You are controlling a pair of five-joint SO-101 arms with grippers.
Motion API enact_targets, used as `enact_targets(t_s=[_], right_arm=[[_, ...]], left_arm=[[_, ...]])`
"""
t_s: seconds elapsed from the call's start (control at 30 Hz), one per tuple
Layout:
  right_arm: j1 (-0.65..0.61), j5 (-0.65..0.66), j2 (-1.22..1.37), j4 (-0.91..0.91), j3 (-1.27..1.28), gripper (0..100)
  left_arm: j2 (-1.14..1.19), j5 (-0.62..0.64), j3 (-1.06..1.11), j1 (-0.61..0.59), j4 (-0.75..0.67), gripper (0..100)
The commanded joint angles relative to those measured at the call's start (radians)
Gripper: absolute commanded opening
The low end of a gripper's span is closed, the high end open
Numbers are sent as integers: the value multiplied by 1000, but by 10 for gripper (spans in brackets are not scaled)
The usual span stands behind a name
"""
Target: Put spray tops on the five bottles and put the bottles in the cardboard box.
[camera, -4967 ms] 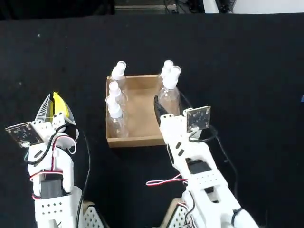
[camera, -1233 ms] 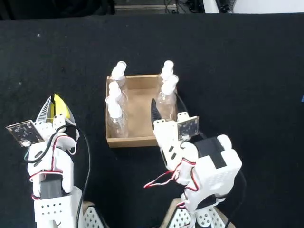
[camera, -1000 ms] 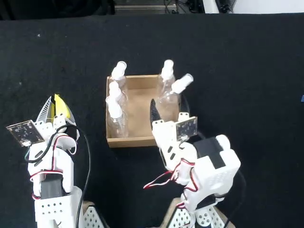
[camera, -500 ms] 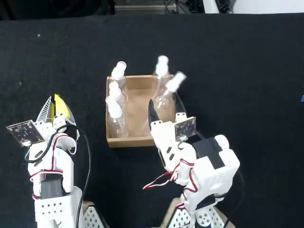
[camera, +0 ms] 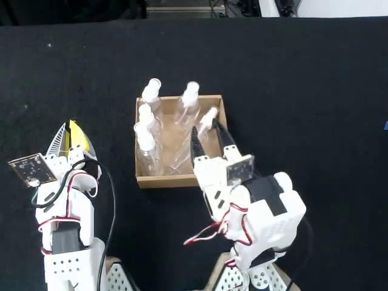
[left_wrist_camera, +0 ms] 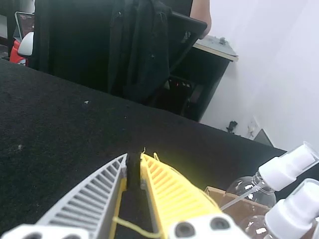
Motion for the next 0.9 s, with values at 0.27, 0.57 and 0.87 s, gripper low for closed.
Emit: enact_targets(t_s=[0.27, 0.57, 0.87], right_arm=[[34, 2, -219, 135, 22, 150], [94, 0, -671, 749, -1, 149], [115, 0, -1119, 1854, -285, 149]], left_arm=[[-20, 9, 22, -10, 5, 30], [-20, 9, 22, -10, 6, 30], [-20, 5, 22, -10, 41, 30]])
